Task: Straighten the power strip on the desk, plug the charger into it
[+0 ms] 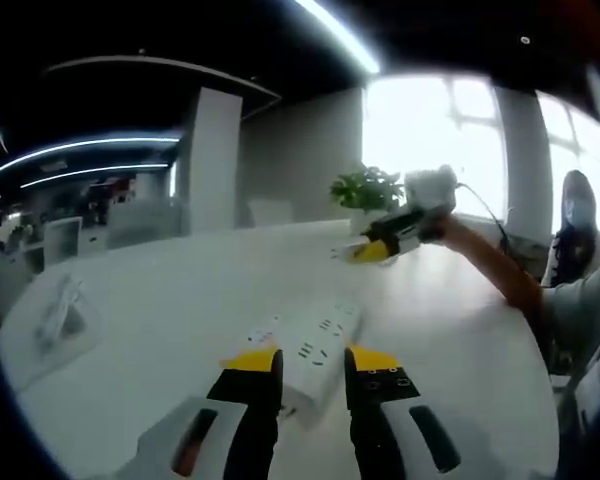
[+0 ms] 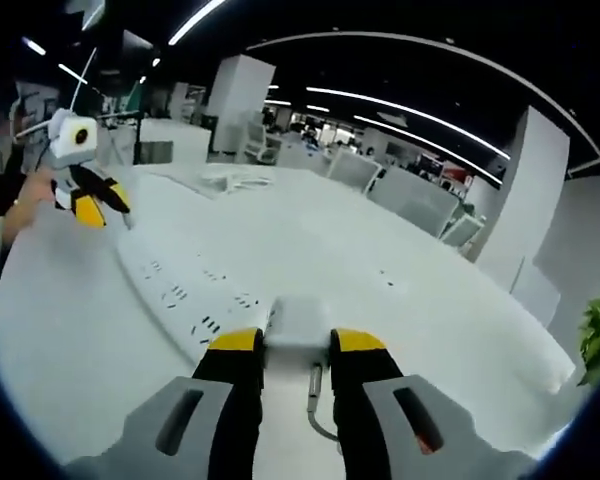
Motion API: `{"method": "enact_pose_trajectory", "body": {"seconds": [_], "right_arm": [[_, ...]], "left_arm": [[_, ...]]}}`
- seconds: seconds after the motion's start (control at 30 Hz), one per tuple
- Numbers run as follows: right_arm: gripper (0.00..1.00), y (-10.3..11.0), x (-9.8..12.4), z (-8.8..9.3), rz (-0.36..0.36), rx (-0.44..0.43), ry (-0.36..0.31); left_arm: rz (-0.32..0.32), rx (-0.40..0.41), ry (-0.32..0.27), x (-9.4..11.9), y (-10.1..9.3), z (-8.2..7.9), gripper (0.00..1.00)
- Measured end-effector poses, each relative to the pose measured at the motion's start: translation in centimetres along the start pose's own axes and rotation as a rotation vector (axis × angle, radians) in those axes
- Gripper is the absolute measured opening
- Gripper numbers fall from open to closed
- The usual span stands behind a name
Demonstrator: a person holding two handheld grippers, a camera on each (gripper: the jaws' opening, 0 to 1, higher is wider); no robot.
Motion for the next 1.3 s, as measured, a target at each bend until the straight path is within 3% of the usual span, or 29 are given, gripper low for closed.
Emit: {"method": "enact_pose_trajectory", "body": {"seconds": [0.6, 1.3], "right_arm": [[0.25, 2.3, 1.5, -0.7, -0.107, 0.174, -0.016], [0.25, 5.1, 1.4, 0.2, -0.220, 0.294, -0.005]], "left_arm": [[0.004, -0.002, 0.011, -0.2, -0.1, 0.2, 0.25], [0.008, 0.004, 0.016, -0.3, -0.1, 0.4, 0.25]]}}
Point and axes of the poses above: the point that each gripper's makers call its tool centre point, and the gripper's own axes: x roughly backward along the fingers, y roughly to its left, z roughly out of its underside, the point moved 3 cm from there along x, roughly backward along the fingers, and after that the axes turned 12 degrees about z, right-handed, at the moved point
